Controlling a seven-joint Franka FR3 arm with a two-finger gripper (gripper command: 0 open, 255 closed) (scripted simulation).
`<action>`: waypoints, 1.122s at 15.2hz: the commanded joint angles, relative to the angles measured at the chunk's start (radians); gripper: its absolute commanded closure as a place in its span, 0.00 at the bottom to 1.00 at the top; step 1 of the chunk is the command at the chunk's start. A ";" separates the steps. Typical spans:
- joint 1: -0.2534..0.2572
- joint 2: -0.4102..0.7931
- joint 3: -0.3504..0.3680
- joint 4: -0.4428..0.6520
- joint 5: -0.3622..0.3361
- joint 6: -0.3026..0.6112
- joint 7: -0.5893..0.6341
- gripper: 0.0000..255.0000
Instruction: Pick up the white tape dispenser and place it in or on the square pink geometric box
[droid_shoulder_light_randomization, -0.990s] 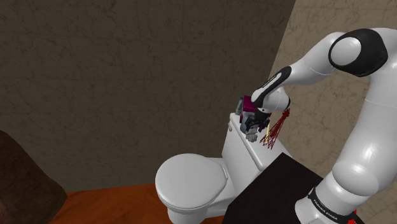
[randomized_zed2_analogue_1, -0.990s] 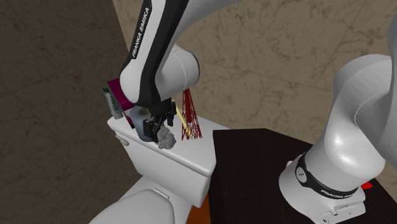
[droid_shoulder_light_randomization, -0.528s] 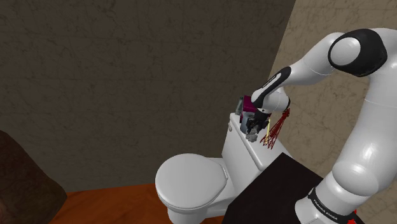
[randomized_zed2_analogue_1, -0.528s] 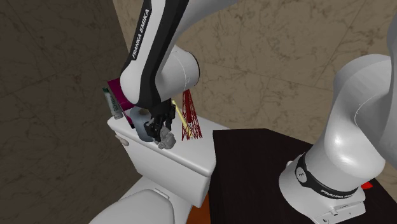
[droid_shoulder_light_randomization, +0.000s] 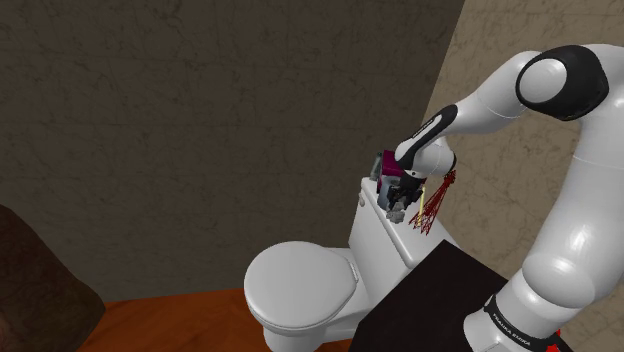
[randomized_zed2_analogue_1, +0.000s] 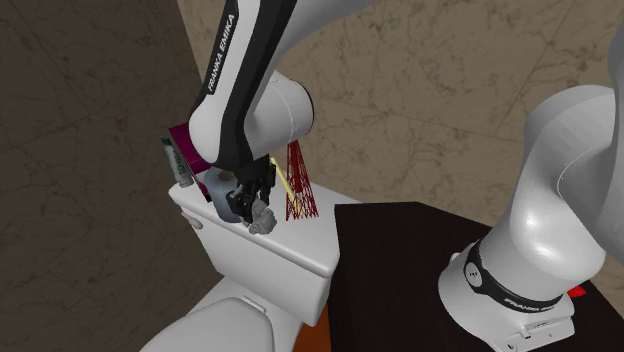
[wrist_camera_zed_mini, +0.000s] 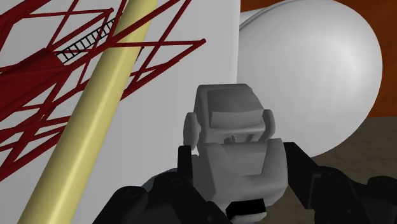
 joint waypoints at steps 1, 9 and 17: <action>0.000 0.000 0.000 0.000 0.000 0.000 0.000 1.00; 0.022 -0.108 -0.038 -0.006 -0.093 -0.092 0.076 1.00; 0.028 -0.207 -0.056 0.004 -0.171 -0.191 0.141 1.00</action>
